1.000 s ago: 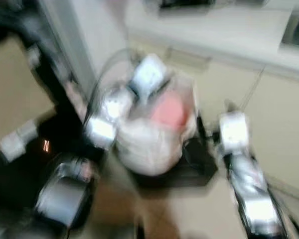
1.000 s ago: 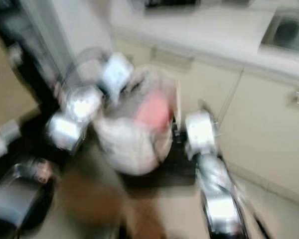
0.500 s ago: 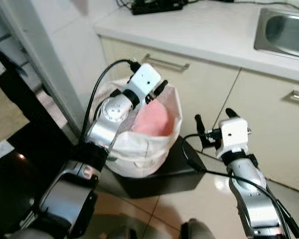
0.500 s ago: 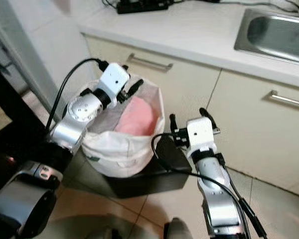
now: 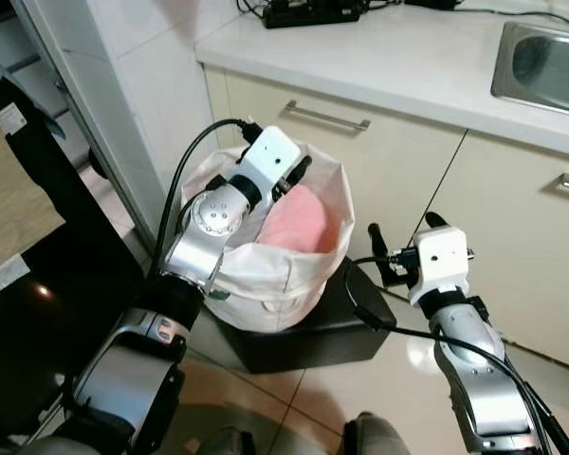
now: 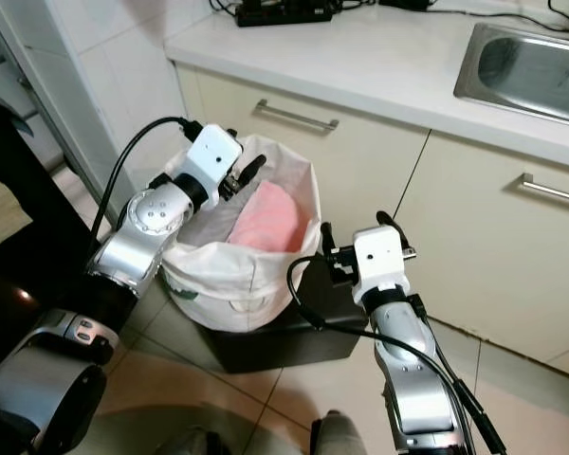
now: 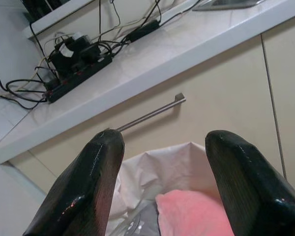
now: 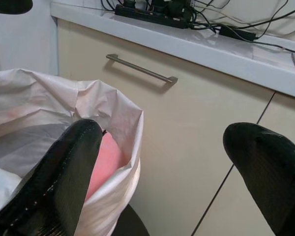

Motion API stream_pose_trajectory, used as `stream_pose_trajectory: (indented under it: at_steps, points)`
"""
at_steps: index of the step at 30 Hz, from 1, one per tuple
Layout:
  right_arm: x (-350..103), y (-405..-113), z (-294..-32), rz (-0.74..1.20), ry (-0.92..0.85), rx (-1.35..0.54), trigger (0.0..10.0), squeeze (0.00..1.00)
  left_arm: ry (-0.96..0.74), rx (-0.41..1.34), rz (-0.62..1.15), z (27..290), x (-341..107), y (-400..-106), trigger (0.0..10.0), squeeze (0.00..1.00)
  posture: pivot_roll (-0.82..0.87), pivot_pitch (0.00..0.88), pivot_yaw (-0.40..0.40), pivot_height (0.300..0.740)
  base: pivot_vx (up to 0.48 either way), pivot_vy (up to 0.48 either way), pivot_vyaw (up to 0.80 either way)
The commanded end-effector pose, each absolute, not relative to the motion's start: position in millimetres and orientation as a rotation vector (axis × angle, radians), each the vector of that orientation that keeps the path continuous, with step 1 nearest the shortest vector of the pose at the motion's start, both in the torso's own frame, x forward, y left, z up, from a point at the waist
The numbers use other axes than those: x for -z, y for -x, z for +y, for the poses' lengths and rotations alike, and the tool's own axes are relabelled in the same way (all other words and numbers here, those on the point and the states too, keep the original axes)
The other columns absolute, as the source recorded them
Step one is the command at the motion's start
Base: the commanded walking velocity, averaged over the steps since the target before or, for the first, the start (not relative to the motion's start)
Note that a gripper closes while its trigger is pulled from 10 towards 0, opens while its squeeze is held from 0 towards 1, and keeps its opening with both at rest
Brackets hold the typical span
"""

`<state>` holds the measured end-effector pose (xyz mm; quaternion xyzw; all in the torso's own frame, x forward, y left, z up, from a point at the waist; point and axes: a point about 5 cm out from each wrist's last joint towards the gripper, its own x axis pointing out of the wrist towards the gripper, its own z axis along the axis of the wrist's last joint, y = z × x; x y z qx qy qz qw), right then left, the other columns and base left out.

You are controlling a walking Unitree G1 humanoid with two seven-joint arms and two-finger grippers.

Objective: Clothes washing

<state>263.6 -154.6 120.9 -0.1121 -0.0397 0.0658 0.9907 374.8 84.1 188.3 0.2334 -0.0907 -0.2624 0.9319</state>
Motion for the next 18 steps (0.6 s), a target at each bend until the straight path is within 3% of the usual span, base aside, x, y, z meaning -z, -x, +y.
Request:
stream_pose_trajectory:
  at_steps: [1,6,18]
  points:
    - [-126,-263,-155,-0.098,0.219,-0.123,10.0,0.0,-0.508,0.545,-0.19,83,-189,-375,10.0,0.0,-0.22,0.085,0.057,0.687,0.0,0.0,0.0]
    - [-125,-264,-154,-0.094,0.214,-0.121,10.0,0.0,-0.464,0.561,-0.204,79,-192,-374,10.0,0.0,-0.22,0.084,0.06,0.687,0.157,0.0,0.0]
    - [-123,-258,-152,-0.089,0.199,-0.145,10.0,0.0,-0.451,0.409,-0.096,86,-193,-394,10.0,0.0,-0.23,0.095,0.065,0.687,0.432,0.0,0.0]
